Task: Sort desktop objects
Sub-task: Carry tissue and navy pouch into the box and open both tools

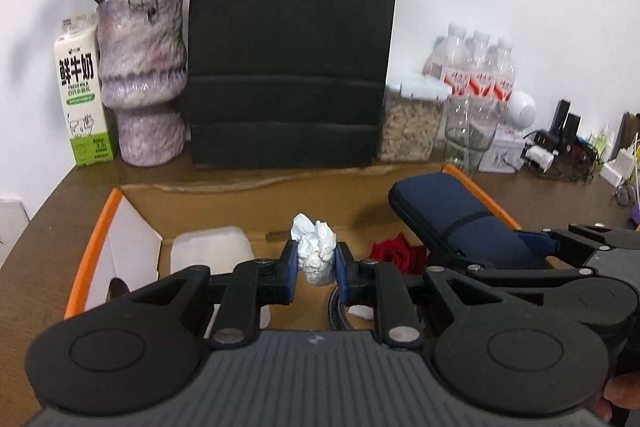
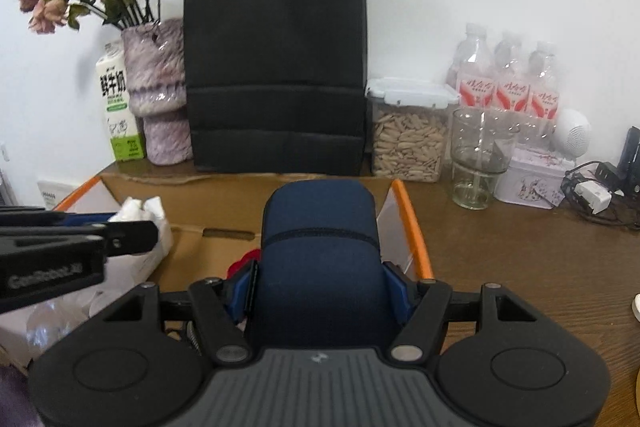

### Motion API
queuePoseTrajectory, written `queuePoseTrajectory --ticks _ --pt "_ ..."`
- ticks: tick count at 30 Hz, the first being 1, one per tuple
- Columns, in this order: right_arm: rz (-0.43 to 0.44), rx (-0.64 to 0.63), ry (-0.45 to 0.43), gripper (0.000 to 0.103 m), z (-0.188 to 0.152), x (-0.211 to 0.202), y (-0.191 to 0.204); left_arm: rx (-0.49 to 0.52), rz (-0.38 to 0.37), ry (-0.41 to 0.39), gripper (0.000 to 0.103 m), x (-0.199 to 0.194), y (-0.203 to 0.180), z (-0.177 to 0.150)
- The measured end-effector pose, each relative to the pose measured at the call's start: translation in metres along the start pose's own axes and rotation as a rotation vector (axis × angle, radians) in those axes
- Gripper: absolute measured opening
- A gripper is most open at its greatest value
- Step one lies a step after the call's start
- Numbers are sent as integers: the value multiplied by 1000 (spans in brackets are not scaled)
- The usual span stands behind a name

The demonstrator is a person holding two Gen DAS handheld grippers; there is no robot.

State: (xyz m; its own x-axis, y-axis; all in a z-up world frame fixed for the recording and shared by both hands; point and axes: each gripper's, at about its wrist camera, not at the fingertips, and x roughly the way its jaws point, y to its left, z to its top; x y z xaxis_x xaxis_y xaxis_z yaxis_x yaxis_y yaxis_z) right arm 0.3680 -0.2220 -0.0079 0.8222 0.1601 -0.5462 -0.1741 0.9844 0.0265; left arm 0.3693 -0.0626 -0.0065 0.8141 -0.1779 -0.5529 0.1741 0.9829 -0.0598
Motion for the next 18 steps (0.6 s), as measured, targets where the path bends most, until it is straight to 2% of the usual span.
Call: queuePoseTrajectory --ticks 3,4,5,6,7,10,13,18 --pt "1 1 5 65 -1 -2 2 13 15 12 25 1 -2 -1" --pt "-2 11 -1 67 -1 -2 1 16 24 15 40 1 -3 -2" --pt "-10 21 -12 67 -1 -4 0 17 35 17 63 1 -3 -2" --pt "-19 26 -26 66 0 -7 -2 14 54 12 71 0 -2 -1" --pt "-40 36 -39 73 2 -9 -4 10 79 3 84 -2 -2 -1" --pt "-51 80 -54 92 5 -13 -14 -18 98 -20 103 -9 5 2" --pt "-5 110 -43 98 8 -15 -21 -35 97 -33 103 -15 10 4" --pt "7 101 -62 99 11 -22 -21 -30 105 -62 103 -26 10 7"
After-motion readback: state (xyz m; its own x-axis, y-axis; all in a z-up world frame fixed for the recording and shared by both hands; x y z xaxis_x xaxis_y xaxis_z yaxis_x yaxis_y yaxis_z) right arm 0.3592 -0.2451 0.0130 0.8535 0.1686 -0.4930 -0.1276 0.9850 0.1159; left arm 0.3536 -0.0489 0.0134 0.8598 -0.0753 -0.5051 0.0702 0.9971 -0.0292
